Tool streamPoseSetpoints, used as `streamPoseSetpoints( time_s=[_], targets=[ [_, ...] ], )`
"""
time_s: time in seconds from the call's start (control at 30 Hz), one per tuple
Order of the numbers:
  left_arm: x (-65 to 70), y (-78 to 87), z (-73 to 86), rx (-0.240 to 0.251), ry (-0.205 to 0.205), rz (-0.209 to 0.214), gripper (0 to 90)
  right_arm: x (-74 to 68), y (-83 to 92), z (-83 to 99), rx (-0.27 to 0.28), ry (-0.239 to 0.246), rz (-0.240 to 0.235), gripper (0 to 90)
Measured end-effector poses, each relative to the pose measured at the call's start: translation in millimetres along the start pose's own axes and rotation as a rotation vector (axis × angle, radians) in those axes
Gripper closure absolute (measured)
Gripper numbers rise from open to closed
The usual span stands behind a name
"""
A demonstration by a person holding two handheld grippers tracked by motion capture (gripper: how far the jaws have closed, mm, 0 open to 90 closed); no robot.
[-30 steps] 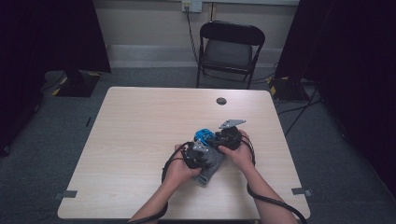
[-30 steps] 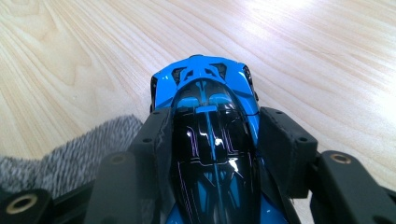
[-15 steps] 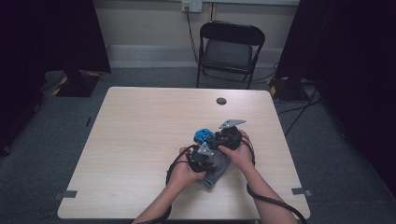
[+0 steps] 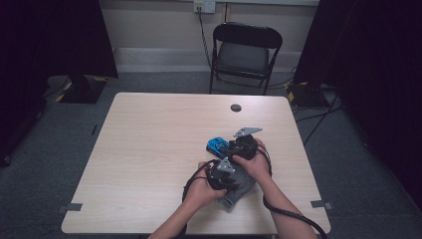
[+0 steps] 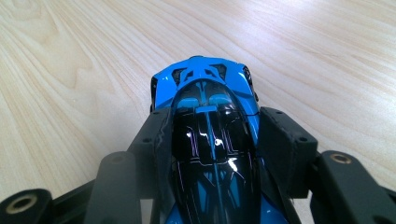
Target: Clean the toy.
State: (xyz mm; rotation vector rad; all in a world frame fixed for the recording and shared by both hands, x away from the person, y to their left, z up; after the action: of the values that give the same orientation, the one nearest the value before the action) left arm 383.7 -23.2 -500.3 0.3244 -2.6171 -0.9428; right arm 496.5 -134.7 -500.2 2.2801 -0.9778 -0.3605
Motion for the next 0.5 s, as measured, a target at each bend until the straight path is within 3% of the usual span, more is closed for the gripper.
streamPoseSetpoints(
  time_s=[0.27, 0.5],
  targets=[
    [10.8, 1.1, -3.1, 0.002, -0.029, 0.030, 77.2, -0.3, 0.0, -0.3, -0.004, 0.001, 0.002, 45.7],
    [10.9, 23.3, -0.7, -0.016, -0.046, 0.007, 77.3, 0.0, 0.1, 0.0, -0.002, -0.003, 0.000, 45.7]
  ],
)
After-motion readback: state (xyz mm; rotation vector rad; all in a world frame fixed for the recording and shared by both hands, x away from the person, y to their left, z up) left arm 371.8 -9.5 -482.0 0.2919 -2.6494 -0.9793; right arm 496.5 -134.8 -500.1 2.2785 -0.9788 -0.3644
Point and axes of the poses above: each handheld gripper's, and its own axes: y roughly backward along the jaws, z roughly out of its underside, x roughly to its right, the point moved 3 cm from there along -y, roughly forward along the jaws, and after that the axes turned 5 degrees about z, right-handed, at the moved point
